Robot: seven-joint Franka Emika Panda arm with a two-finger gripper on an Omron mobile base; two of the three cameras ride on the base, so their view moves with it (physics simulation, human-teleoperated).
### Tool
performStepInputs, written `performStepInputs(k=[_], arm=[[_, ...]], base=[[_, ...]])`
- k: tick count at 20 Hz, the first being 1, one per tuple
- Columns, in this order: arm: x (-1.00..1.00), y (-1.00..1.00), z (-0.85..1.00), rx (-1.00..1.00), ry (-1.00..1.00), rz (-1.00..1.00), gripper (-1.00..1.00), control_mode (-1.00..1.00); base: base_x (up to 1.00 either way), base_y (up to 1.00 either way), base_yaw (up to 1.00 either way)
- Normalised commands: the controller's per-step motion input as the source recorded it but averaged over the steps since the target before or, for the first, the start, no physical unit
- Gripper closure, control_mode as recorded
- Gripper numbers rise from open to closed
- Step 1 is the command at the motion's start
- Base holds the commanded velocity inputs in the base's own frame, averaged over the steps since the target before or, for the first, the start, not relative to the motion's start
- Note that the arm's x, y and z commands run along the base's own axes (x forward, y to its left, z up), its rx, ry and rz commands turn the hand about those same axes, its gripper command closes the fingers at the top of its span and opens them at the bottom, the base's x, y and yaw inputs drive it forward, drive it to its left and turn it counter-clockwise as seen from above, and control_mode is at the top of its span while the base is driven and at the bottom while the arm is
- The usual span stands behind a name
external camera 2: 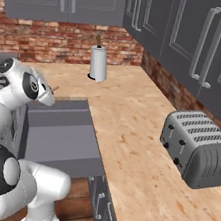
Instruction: Take a straw from the drawer in front and place it inside the glass cup on the dining counter.
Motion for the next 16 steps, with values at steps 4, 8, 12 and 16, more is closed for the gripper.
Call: performStepInputs(k=[4,8,12,16], arm=[[0.0,-0.11,1.0,-0.31,-0.01,0.11,1.0,-1.0],[-0.14,-0.51,1.0,-0.17,0.0,0.18,1.0,-1.0],[-0.4,-0.66,1.0,-0.01,0.17,0.2,1.0,-1.0],[-0.6,-0.57,0.8,0.0,0.25,0.23,1.0,-1.0]], base=[[0.0,0.0,0.0],[0.0,0.0,0.0],[0.0,0.0,0.0],[0.0,0.0,0.0]])
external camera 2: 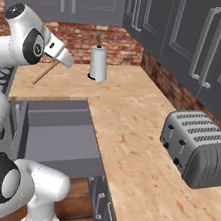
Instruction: Take a straw from the drawer in front and place it inside the glass cup on the dining counter.
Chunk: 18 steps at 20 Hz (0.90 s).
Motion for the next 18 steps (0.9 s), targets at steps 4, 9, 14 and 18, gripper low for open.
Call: performStepInputs(k=[4,9,14,18], arm=[[-0.36,-0.22,0.43,0.0,0.4,0.3,1.0,-1.0],[-0.42,0.0,0.16,0.0,0.38,0.3,1.0,-1.0],[-0.57,0.0,0.0,0.0,0.21,0.12,1.0,-1.0],[-0.31,0.0,0.0,0.02,0.02,0.0,1.0,-1.0]], base=[[0.0,0.0,0.0],[0.0,0.0,0.0],[0.0,0.0,0.0],[0.0,0.0,0.0]])
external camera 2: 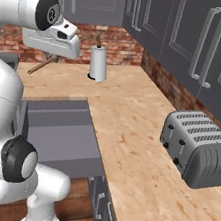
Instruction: Take a straw from the drawer in front and place it inside the glass cup on the dining counter.
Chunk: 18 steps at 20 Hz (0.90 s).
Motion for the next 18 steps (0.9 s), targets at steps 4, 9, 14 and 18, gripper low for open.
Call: performStepInputs(k=[4,9,14,18], arm=[[-0.1,0.0,0.0,0.14,-0.14,0.0,1.0,-1.0],[0.0,-0.01,0.0,0.11,-0.15,-0.01,1.0,-1.0],[0.0,0.0,-0.03,0.08,-0.07,-0.04,1.0,-1.0],[-0.03,0.0,0.0,0.0,-0.01,-0.06,1.0,1.0]], base=[[0.0,0.0,0.0],[0.0,0.0,0.0],[0.0,0.0,0.0],[-0.05,0.0,-0.02]])
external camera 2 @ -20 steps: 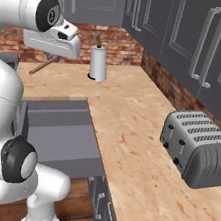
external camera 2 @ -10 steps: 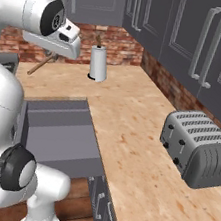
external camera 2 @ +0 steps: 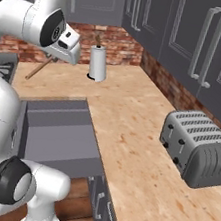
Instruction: Take a straw from the drawer in front and place it inside the glass cup on the dining counter.
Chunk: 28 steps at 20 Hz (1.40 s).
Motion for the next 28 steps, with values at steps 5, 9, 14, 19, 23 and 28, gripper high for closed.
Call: performStepInputs(k=[5,9,14,19,23,28], arm=[[0.0,0.0,0.0,0.0,0.0,0.0,1.0,1.0],[0.0,0.0,0.0,0.0,0.0,0.0,1.0,1.0],[0.0,0.0,0.0,0.0,0.0,0.0,1.0,1.0],[0.0,0.0,0.0,0.0,0.0,0.0,1.0,1.0],[0.0,0.0,0.0,0.0,0.0,0.0,1.0,1.0],[0.0,0.0,0.0,0.0,0.0,0.0,1.0,1.0]], base=[[-0.53,0.0,-0.1],[-1.0,0.0,-0.14],[-0.94,0.0,-0.12],[-0.52,0.0,-0.12],[-0.28,0.0,-0.76],[-0.3,0.0,-0.93]])
